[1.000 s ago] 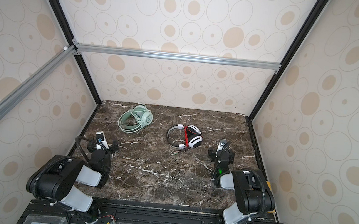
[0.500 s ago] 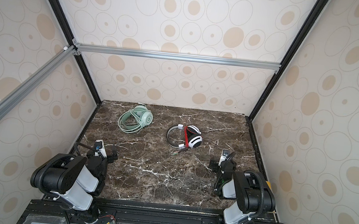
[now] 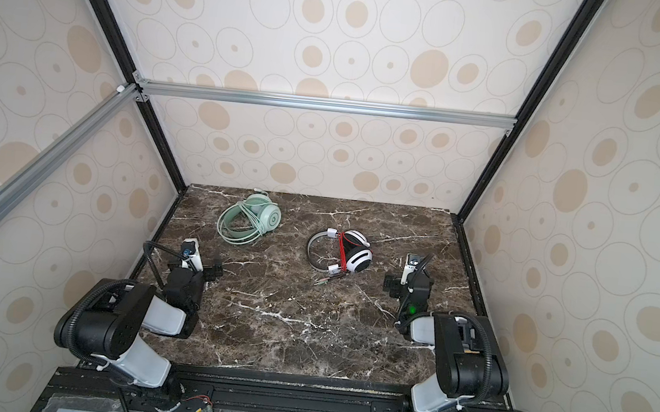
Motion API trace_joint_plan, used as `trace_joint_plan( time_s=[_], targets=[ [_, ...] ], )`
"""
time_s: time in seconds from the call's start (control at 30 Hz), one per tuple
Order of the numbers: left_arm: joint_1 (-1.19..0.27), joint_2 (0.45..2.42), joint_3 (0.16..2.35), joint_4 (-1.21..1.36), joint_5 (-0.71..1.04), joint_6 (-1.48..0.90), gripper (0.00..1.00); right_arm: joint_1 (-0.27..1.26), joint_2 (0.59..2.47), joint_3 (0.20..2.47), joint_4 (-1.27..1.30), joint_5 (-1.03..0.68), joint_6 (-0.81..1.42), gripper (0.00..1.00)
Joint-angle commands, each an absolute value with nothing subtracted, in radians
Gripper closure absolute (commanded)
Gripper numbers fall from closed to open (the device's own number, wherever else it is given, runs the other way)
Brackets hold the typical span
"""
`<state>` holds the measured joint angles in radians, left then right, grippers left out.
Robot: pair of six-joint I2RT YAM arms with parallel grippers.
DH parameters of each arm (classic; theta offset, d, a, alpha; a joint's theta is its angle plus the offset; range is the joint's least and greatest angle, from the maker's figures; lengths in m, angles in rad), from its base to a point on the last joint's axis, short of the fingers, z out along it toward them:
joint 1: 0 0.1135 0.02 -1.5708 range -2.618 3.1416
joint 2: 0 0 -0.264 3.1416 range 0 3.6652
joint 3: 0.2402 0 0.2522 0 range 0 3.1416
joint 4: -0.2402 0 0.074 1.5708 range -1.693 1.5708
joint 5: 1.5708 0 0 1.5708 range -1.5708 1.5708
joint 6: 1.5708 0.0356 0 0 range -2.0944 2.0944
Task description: Wrap the headphones
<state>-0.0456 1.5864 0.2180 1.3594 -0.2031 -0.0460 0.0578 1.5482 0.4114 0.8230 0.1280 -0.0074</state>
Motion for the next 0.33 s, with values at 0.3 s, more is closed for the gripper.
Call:
trace_joint_plan(
  time_s=[0.3],
  targets=[
    [-0.045, 1.579, 0.218, 1.37, -0.195, -0.026, 0.02, 0.046, 1.534, 0.427, 0.778, 0.059, -0.017, 0.0]
  ],
)
